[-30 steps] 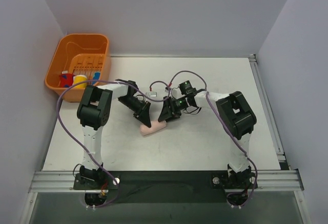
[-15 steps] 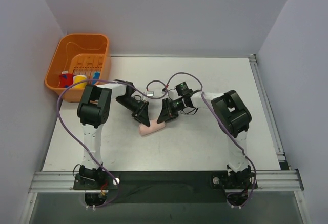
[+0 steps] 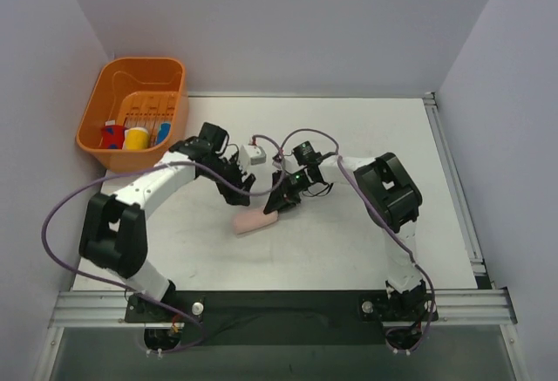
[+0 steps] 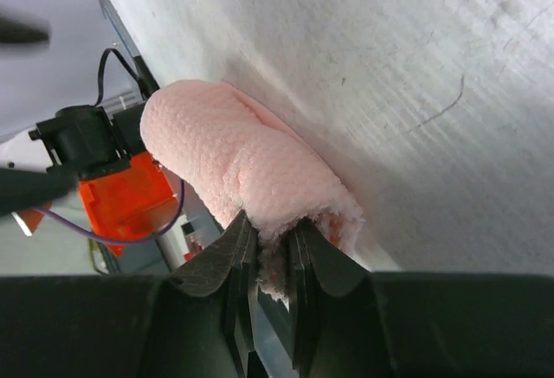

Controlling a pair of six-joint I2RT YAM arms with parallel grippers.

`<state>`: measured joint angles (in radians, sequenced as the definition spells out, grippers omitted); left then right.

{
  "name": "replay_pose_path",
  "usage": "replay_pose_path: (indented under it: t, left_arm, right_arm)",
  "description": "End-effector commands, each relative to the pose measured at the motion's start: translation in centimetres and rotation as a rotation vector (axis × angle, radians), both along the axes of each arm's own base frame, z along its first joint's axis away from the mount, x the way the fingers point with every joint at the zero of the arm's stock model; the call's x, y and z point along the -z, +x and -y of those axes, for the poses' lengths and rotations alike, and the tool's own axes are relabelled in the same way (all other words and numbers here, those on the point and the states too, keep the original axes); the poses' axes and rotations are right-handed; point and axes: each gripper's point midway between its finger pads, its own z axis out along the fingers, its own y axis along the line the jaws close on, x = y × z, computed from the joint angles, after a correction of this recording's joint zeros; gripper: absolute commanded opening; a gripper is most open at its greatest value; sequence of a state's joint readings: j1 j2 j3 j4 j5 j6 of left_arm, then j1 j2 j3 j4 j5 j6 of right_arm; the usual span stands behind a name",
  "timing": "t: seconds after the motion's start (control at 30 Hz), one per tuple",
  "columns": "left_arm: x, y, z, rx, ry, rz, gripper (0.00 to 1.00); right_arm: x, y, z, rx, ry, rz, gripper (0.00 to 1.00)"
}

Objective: Roll the towels
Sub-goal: Roll the towel

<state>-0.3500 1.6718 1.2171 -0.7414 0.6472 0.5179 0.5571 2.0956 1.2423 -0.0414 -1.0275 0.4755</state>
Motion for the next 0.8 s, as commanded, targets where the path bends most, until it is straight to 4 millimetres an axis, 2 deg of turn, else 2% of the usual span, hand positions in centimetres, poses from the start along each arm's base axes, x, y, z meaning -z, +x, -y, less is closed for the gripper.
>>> replay_pose_path:
  t: [0.0,0.03,0.07,0.17,0.33,0.57,0.67,0.77]
  left_arm:
    - [-0.3,-0.3,1.0,0.130,0.142,0.262,0.71]
    - [-0.8,-0.6,1.7,0.163,0.151,0.319,0.72]
    - [0.0,-1.8,2.4,0.224,0.201,0.354,0.72]
    - [1.1,-3.2,4.0,0.309,0.292,0.446,0.72]
    - [2.6,-2.9,5.3,0.349,0.395,0.572,0.73]
    - [5.2,-2.3,4.7,0.408,0.546,0.645,0.73]
    - [6.7,-2.7,3.8,0.438,0.584,0.624,0.69]
    - [8.1,-3.6,3.1,0.470,0.594,0.580,0.61]
  right_arm:
    - [0.6,-0.1,-0.2,0.021,-0.026,-0.100,0.00]
    - [0.5,-0.1,-0.2,0.029,-0.023,-0.118,0.00]
    - [0.6,0.0,-0.3,0.030,-0.020,-0.126,0.00]
    - [0.8,0.4,-0.3,0.042,-0.016,-0.156,0.00]
    - [1.2,1.0,0.0,0.061,-0.015,-0.180,0.00]
    - [1.4,1.3,0.4,0.072,-0.003,-0.209,0.00]
    - [1.5,1.5,0.5,0.076,-0.001,-0.211,0.00]
    - [1.5,1.9,0.7,0.085,0.005,-0.219,0.00]
